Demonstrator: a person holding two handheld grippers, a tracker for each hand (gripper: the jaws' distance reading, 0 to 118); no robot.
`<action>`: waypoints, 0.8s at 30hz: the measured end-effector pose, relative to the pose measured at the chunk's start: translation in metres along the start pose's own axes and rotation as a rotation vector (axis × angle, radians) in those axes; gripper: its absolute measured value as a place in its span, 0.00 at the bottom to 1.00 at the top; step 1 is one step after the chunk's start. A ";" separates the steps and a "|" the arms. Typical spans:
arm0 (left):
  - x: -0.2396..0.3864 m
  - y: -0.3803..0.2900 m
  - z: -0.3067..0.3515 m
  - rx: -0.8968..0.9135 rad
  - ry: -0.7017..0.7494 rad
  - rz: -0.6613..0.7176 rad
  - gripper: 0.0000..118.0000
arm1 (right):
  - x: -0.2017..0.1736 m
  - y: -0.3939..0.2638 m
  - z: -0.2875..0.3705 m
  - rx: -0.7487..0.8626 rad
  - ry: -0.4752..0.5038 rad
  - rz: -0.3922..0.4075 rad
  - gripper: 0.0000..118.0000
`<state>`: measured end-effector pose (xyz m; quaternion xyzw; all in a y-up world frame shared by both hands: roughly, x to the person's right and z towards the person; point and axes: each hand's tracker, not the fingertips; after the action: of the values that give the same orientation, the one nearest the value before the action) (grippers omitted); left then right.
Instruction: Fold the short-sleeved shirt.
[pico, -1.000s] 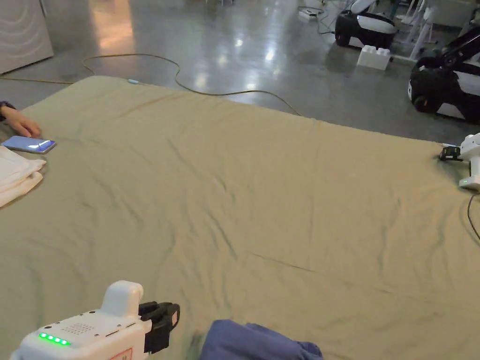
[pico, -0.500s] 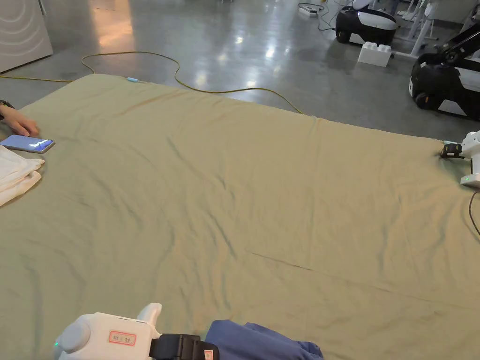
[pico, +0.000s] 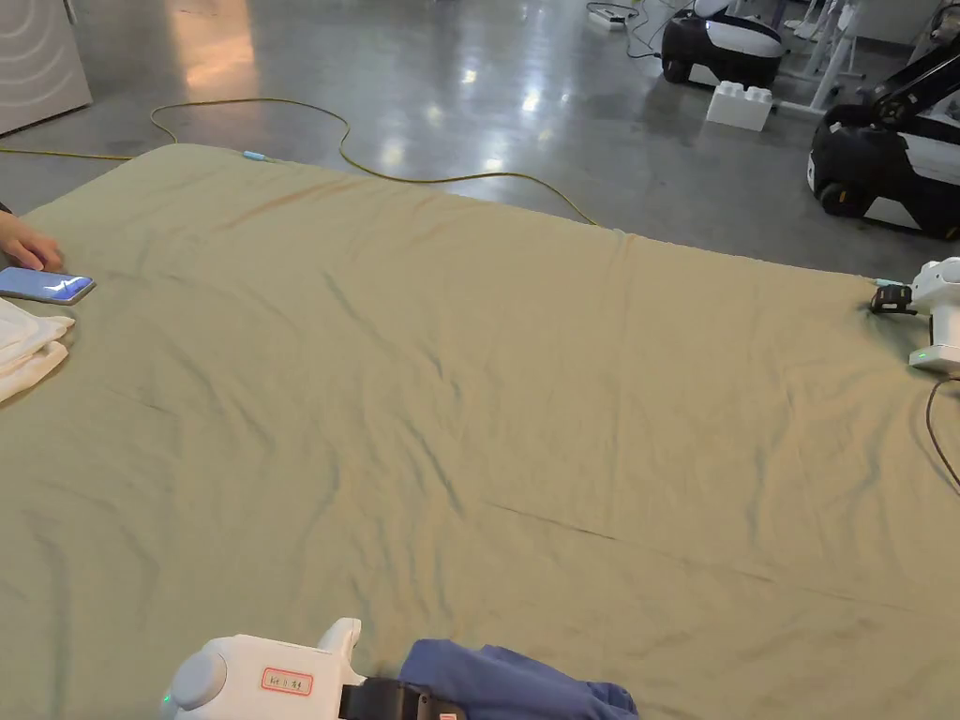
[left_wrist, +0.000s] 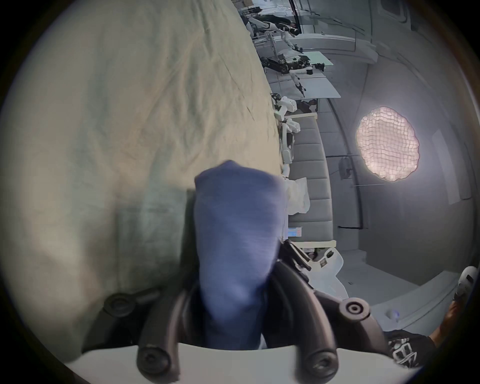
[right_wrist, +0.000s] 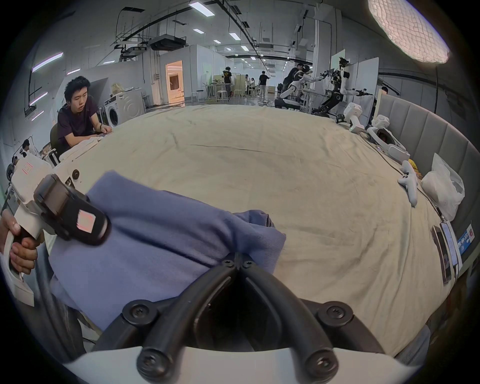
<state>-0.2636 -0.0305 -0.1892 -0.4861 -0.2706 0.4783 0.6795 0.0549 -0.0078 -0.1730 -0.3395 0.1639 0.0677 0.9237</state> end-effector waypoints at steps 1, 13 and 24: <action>0.000 0.000 0.001 0.002 0.014 0.016 0.22 | -0.001 0.000 0.001 0.001 0.004 0.000 0.00; 0.049 0.038 0.083 0.047 0.016 -0.110 0.19 | 0.015 0.061 0.034 0.152 -0.017 -0.025 0.00; 0.059 0.092 0.266 0.141 0.310 -0.148 0.19 | 0.077 0.146 0.059 0.352 -0.114 -0.037 0.00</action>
<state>-0.4975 0.1371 -0.1782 -0.4840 -0.1633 0.3642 0.7788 0.1074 0.1428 -0.2459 -0.1712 0.1144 0.0402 0.9777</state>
